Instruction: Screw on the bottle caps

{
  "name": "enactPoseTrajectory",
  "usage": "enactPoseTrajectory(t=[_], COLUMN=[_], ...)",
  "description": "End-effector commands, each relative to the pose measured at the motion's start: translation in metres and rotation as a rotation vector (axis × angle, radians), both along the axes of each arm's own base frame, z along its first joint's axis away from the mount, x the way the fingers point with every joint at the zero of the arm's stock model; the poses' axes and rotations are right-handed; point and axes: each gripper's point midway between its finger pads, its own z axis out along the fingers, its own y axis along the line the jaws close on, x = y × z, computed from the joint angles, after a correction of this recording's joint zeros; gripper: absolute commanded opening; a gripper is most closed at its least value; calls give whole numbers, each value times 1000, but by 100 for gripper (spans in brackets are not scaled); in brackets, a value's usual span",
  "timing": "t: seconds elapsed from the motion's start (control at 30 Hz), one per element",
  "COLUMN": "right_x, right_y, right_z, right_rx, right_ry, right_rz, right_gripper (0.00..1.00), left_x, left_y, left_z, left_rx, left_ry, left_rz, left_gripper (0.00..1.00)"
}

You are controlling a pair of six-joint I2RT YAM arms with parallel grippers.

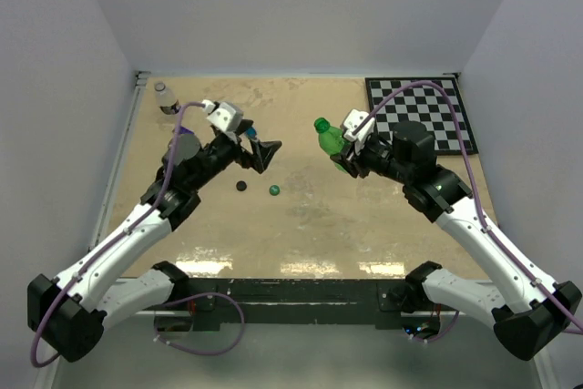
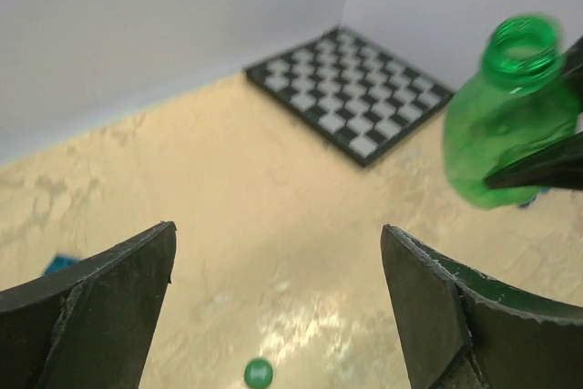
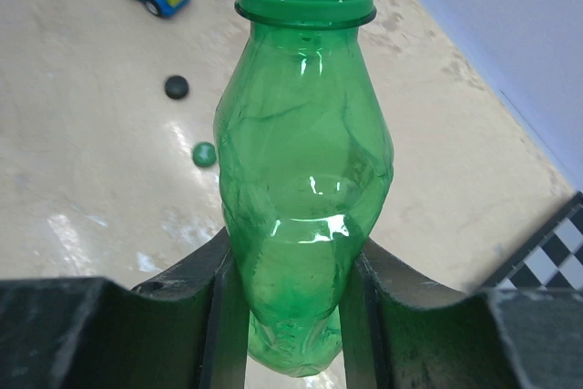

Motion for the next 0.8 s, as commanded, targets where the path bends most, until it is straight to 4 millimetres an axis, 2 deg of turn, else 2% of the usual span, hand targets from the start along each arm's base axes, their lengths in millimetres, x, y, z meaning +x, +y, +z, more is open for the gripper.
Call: enactPoseTrajectory(t=[0.0,0.17,0.37,0.53,0.77], right_x=[12,11,10,10,9], right_y=[-28,-35,-44,-48,-52], right_z=[-7,-7,-2,-6,-4], right_rx=[-128,-129,-116,-128,-130], right_ry=[-68,-74,-93,-97,-121], right_rz=[-108,-146,-193,-206,-219], right_gripper=[11,11,10,9,8], left_x=[15,23,34,39,31], left_y=[2,-17,-9,-11,-21], left_z=[-76,-127,-194,-221,-259], left_rx=[204,269,409,515,627], left_ry=[286,506,781,853,952], left_rz=[46,20,155,224,222], left_gripper=[97,87,84,78,66])
